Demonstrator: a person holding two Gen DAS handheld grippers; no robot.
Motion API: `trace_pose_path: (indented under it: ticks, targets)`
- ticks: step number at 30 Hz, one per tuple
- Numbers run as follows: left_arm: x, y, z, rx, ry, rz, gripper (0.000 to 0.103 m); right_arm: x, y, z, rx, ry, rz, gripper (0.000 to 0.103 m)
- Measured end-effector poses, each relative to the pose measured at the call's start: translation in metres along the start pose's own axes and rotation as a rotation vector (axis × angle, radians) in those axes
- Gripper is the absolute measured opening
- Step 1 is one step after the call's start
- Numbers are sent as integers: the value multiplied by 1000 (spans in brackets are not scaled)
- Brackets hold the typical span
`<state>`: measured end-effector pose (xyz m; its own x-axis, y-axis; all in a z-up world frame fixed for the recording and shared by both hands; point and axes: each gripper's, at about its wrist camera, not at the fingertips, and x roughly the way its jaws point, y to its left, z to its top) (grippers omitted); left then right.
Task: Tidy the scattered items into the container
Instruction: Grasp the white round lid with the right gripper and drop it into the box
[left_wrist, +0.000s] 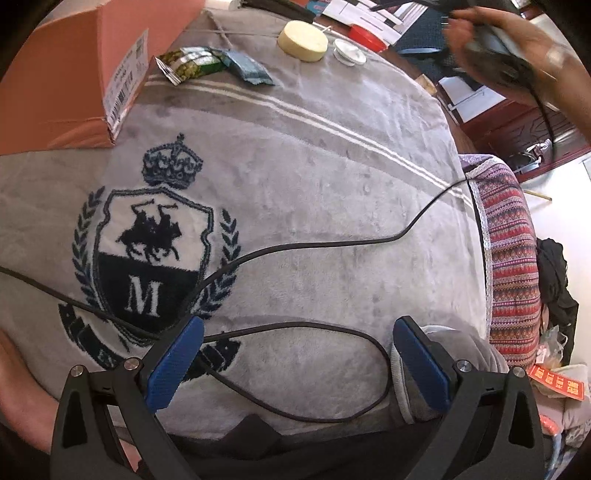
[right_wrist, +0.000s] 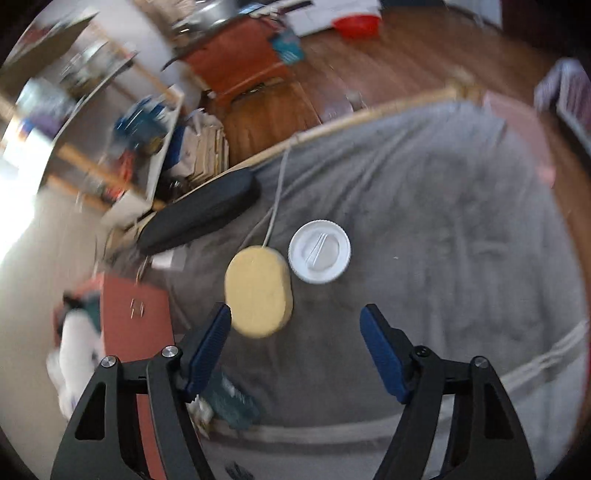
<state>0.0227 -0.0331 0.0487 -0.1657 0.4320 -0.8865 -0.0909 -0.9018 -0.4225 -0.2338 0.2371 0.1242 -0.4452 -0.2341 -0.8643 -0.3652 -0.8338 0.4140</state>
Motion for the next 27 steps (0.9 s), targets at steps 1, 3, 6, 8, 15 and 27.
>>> trace_pose_path:
  ticks: [1, 3, 6, 8, 15, 27]
  targets:
    - [3, 0, 1, -1, 9, -1, 103, 15, -4, 7, 32, 11, 12, 74]
    - [8, 0, 2, -3, 23, 1, 103, 38, -8, 18, 74, 25, 17, 75]
    - [15, 1, 3, -6, 48, 2, 103, 71, -11, 33, 98, 50, -37, 81]
    - [17, 4, 3, -15, 56, 2, 103, 90, -15, 35, 115, 92, -100, 75]
    - [7, -1, 1, -2, 24, -6, 103, 48, -13, 23, 91, 85, -42, 59]
    - [-10, -8, -6, 56, -44, 25, 103, -128, 234, -45, -374, 40, 268, 66]
